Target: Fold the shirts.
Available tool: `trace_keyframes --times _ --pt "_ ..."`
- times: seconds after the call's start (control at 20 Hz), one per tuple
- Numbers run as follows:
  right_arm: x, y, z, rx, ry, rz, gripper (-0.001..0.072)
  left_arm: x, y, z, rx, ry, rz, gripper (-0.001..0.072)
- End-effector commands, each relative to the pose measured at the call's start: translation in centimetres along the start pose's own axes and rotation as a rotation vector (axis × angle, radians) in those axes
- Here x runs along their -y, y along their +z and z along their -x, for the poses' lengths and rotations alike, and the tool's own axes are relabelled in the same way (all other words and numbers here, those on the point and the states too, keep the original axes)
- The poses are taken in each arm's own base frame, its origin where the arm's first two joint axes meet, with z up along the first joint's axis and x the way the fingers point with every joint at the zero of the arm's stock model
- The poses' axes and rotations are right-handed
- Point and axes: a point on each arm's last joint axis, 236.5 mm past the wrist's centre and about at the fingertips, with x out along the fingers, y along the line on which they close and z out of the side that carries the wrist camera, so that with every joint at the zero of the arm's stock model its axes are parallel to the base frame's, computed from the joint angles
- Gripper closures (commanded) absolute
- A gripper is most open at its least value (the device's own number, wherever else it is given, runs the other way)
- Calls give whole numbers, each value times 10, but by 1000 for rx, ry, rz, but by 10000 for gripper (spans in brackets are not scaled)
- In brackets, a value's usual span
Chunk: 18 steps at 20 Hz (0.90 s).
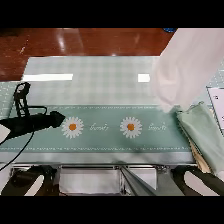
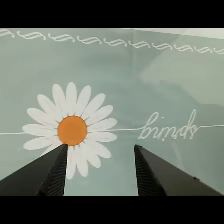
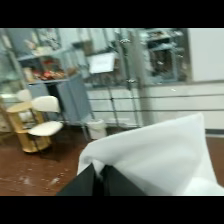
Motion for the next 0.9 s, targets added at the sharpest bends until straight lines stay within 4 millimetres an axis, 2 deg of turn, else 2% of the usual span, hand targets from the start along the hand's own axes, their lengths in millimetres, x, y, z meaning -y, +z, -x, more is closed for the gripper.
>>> trace_keyframes --times 0.0,0.1,0.25,0.35,0.45,0.65,0.75,0.85 --pt "-42 11 8 24 151 -23 693 5 0 0 3 -24 13 199" --pt "-58 -6 11 -49 220 -42 693 6 0 0 3 -25 15 199" --pt "-101 -44 7 -176 374 -71 693 9 3 0 16 -39 23 199" --pt "-135 -80 -4 -261 480 -93 693 10 8 0 36 -43 24 199" --pt "-159 -128 -16 -381 523 -69 693 10 11 0 48 -43 25 199" --pt "-173 -215 -38 -589 514 -62 693 10 12 0 51 -42 24 199" --pt "-155 -278 -45 -738 439 -84 693 5 13 0 54 -24 13 199" --pt "-135 -353 -38 -900 366 -132 693 3 13 0 55 -17 10 199"
